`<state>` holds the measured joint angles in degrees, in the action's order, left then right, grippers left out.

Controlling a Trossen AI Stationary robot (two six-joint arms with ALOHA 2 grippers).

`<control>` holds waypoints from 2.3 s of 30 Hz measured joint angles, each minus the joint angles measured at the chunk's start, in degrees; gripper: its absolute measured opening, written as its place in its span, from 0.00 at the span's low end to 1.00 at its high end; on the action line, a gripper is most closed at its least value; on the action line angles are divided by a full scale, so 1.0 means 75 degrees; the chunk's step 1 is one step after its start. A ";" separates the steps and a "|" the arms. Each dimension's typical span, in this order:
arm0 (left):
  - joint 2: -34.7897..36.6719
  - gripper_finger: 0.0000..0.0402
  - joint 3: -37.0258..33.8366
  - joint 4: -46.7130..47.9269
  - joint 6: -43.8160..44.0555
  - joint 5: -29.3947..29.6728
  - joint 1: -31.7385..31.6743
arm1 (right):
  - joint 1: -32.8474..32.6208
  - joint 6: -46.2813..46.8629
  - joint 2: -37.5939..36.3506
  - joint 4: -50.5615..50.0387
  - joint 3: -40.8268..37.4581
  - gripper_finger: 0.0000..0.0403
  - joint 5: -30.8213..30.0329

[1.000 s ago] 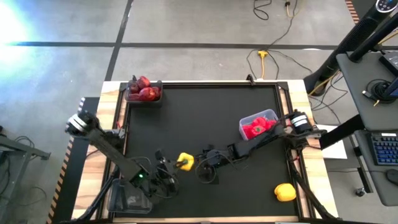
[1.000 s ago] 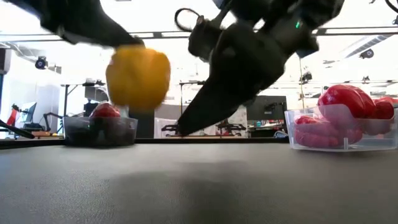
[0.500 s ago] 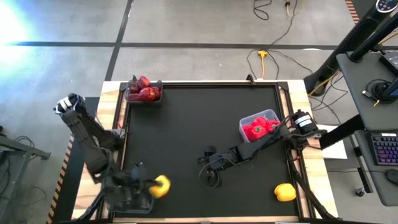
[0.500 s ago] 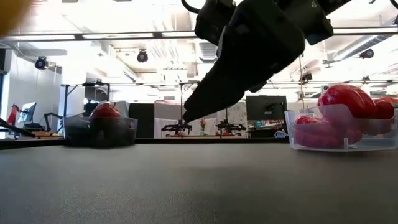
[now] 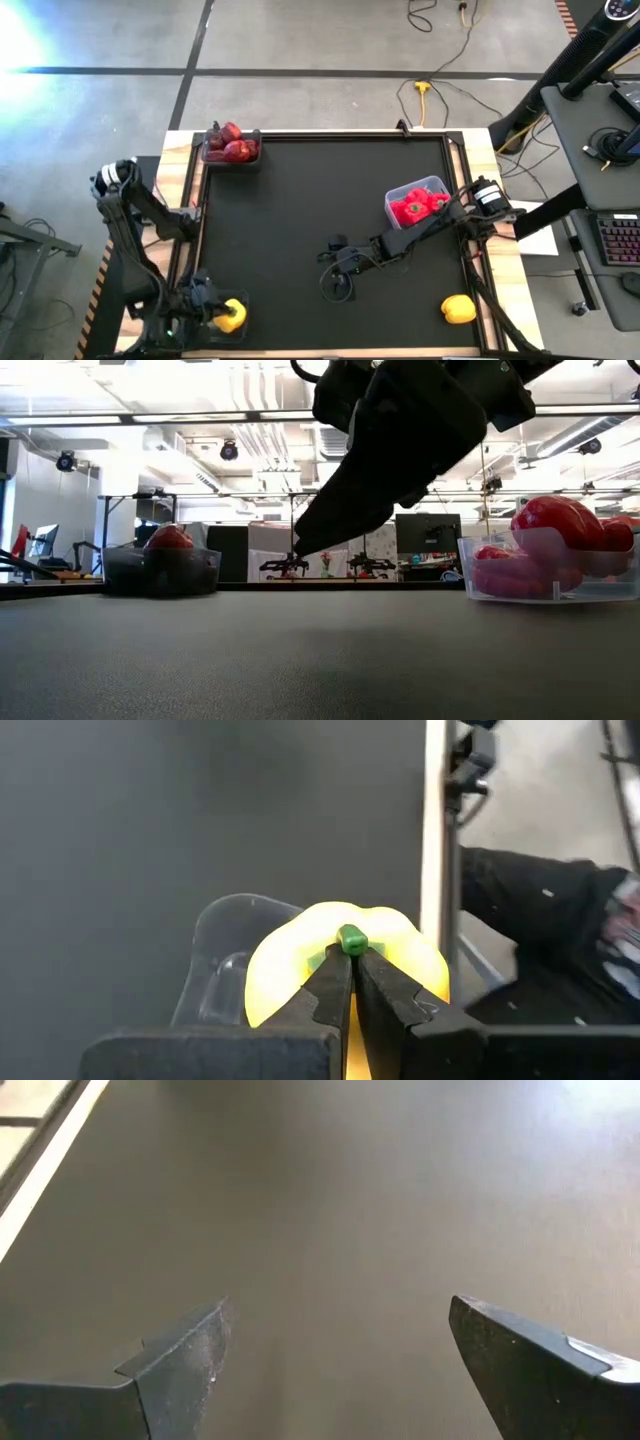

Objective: Sort produce into baskets
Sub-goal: Put the yellow bell pepper into the bottom black bin

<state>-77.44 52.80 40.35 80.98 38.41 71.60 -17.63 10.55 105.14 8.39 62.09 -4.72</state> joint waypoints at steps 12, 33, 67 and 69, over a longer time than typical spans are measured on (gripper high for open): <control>-0.1623 0.00 0.0026 0.0042 0.1400 0.0221 -0.0065 | 0.0000 0.0017 0.0000 0.0178 0.0029 0.91 -0.0051; -0.1577 0.32 -0.0003 0.1051 0.1056 0.0227 -0.0805 | 0.0000 -0.0004 -0.0017 0.0149 0.0029 0.91 -0.0047; -0.0710 0.28 0.1941 0.1999 -0.4223 -0.1383 -0.3606 | -0.4137 0.8224 -0.3248 -0.9852 0.0020 0.91 0.2095; -0.0815 0.28 0.1944 0.1529 -0.4782 -0.1211 -0.3724 | -0.4287 0.8272 -0.3192 -0.9860 0.0020 0.91 0.2251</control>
<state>-83.56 67.37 51.82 45.12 29.33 43.67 -49.78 72.59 81.20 -65.56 62.24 12.16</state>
